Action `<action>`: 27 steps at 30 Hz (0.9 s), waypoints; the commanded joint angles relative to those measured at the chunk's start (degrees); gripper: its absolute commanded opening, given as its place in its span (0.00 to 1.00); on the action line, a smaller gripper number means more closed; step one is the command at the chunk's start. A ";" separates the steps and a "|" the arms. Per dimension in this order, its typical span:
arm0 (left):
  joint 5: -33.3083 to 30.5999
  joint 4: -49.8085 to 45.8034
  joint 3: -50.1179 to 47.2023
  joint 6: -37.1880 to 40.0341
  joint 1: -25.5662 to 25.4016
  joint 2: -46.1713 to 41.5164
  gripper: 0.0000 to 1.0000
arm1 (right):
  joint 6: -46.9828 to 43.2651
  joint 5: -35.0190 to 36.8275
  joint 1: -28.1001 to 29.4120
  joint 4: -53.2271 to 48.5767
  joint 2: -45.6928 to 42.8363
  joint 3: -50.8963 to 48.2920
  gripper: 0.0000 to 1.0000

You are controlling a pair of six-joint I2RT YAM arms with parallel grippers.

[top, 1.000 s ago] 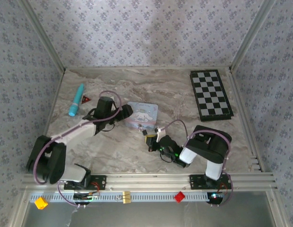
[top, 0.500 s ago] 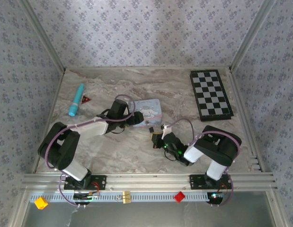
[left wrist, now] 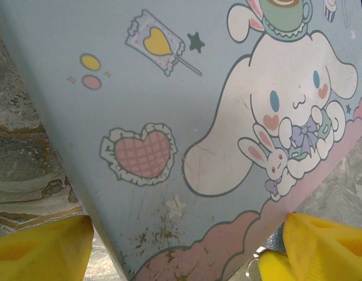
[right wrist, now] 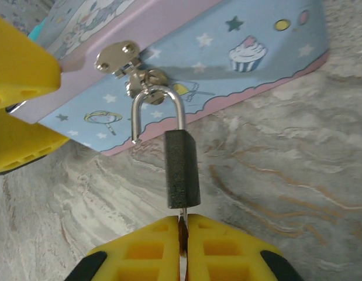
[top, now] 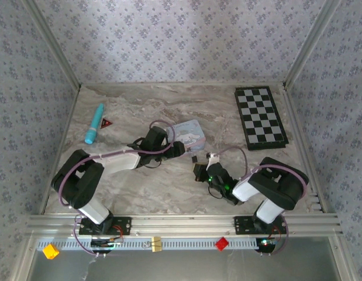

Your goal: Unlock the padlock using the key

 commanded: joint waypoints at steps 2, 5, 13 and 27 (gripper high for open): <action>-2.25 0.90 0.35 -1.16 0.13 0.50 0.84 | 1.55 -1.24 -1.66 -1.71 -2.38 -1.72 0.19; -1.90 1.72 -0.11 -1.48 0.27 0.68 0.84 | 0.07 -2.74 -2.22 -3.16 -4.86 -2.02 0.24; -1.11 1.92 0.29 -1.33 0.62 1.20 0.84 | -8.96 -6.72 -5.73 -22.95 -19.66 1.04 0.43; 2.01 3.28 0.95 -1.86 0.79 2.34 0.81 | -16.71 -29.81 -18.59 -35.51 -16.90 11.68 0.45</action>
